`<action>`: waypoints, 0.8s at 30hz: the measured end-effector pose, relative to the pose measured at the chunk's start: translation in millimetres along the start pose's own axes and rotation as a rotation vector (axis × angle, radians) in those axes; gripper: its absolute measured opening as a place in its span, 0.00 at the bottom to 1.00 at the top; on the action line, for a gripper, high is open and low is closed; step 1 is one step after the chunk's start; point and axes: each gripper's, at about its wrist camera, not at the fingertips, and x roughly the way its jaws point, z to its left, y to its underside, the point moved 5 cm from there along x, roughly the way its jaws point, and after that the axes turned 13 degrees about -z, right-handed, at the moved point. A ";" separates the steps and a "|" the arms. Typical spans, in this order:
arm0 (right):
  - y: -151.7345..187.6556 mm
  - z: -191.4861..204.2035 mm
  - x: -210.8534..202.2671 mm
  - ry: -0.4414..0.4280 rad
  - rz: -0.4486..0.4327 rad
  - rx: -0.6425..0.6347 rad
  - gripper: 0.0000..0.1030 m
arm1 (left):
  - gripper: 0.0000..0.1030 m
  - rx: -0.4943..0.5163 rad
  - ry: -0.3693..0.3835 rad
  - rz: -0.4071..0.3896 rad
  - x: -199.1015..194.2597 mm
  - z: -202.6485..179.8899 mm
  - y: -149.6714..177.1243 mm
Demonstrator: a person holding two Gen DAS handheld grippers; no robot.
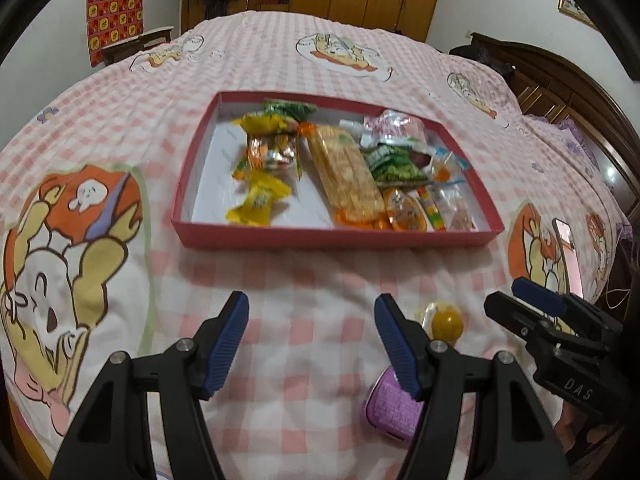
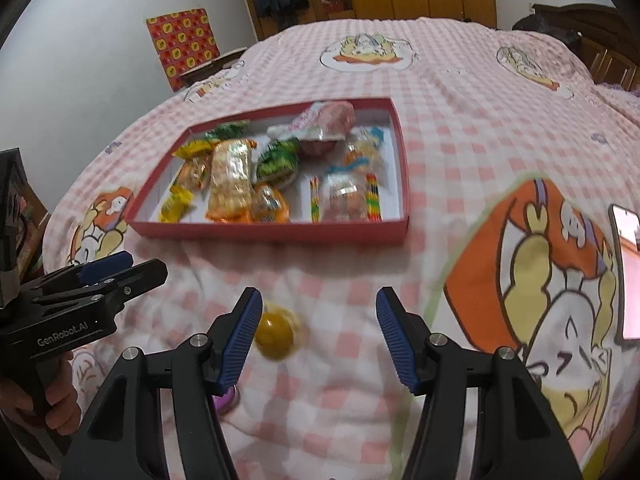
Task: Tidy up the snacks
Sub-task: 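Move both open tools back from the tray toward the purple tin and yellow ball, then grasp the purple tin with the left tool while the right tool grasps the yellow ball candy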
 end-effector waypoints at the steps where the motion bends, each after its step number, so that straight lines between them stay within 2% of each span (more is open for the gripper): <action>1: 1.8 -0.8 -0.1 0.001 0.004 0.001 0.59 | 0.67 0.000 0.001 0.005 0.3 -0.3 1.8; 10: 12.7 -3.4 -0.1 0.008 0.031 0.008 0.59 | 0.67 -0.002 0.033 0.048 -0.3 -5.0 17.7; 18: 17.1 -6.9 1.0 0.006 0.042 0.025 0.59 | 0.67 0.009 0.106 0.119 0.4 -20.8 34.6; 24: 18.5 -11.1 0.0 0.007 0.041 0.042 0.59 | 0.67 0.063 0.152 0.149 -2.6 -40.3 48.8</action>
